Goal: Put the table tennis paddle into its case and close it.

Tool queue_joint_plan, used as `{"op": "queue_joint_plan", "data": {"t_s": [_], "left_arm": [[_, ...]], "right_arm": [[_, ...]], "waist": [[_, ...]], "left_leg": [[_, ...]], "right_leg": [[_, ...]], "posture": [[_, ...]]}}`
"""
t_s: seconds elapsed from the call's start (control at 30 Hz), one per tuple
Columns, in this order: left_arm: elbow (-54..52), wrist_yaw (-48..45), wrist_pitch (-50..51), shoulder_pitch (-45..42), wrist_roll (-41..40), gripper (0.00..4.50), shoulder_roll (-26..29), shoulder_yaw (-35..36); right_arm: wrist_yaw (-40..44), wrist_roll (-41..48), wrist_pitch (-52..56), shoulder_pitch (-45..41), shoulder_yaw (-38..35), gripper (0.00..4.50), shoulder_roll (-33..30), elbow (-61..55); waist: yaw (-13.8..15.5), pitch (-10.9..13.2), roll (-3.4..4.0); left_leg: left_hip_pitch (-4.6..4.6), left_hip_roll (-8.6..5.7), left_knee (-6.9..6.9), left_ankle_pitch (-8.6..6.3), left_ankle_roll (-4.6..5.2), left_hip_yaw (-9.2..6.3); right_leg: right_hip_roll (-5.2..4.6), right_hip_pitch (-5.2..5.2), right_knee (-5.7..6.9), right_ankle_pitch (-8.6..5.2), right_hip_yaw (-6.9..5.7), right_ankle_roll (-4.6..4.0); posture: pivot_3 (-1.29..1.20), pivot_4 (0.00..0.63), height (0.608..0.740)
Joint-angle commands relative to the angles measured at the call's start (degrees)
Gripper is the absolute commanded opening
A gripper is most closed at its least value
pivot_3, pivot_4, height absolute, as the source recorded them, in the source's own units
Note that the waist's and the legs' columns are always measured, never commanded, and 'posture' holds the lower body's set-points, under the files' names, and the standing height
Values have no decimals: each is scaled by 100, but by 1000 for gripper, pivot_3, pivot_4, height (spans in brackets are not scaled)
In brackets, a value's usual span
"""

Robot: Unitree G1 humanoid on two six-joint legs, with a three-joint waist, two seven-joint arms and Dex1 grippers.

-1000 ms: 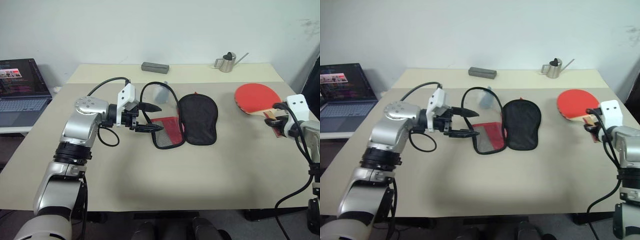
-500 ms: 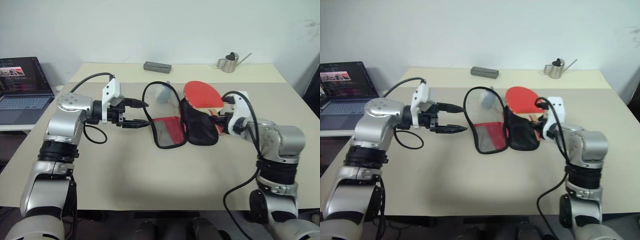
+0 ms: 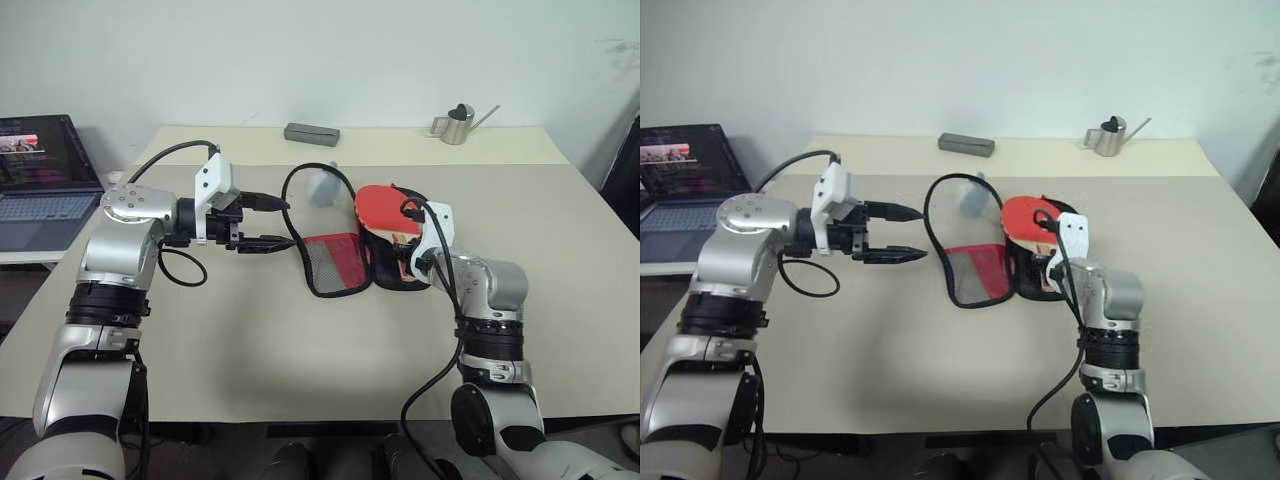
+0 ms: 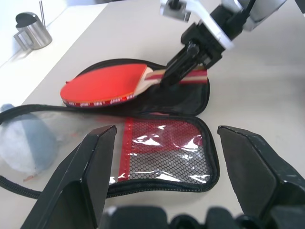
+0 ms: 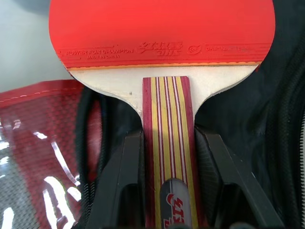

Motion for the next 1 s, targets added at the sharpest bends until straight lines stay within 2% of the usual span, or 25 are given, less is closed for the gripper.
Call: {"op": "queue_joint_plan", "data": {"t_s": [0.03, 0.5, 0.93, 0.97, 1.0], "left_arm": [[-204, 58, 15, -12, -97, 3743, 62, 191], [-229, 71, -23, 42, -82, 3743, 94, 216], [-142, 96, -113, 15, -35, 3743, 65, 200], [-135, 100, -122, 14, -29, 3743, 61, 197], [-129, 105, -132, 14, -25, 3743, 57, 195]], "right_arm": [[-88, -65, -538, -265, 52, 1072, -32, 122], [-199, -151, -826, -121, 329, 1072, -78, 194], [-221, -64, -741, -18, 422, 1072, 204, 68], [-223, -65, -759, -31, 407, 1784, 207, 78], [-231, -70, -770, -41, 400, 2049, 207, 82]], "waist": [[-16, 0, 0], [-69, 0, 0], [-81, 0, 0], [-82, 0, 0], [-82, 0, 0]], "left_leg": [[0, 0, -1, 0, 0, 0], [1, 1, -2, 0, 0, -1], [1, 1, -2, 0, 0, -1], [1, 1, -2, 0, 0, -1], [2, 1, -2, 0, 0, -1]], "right_leg": [[0, 0, 0, 0, 0, 0], [0, 0, 1, 0, 1, 0], [0, -1, 1, 0, 2, 0], [0, -1, 1, 0, 2, 0], [0, -1, 2, 0, 2, 0]], "posture": [[0, 150, 740], [0, 150, 740], [0, 150, 740], [0, 150, 740], [0, 150, 740]]}}
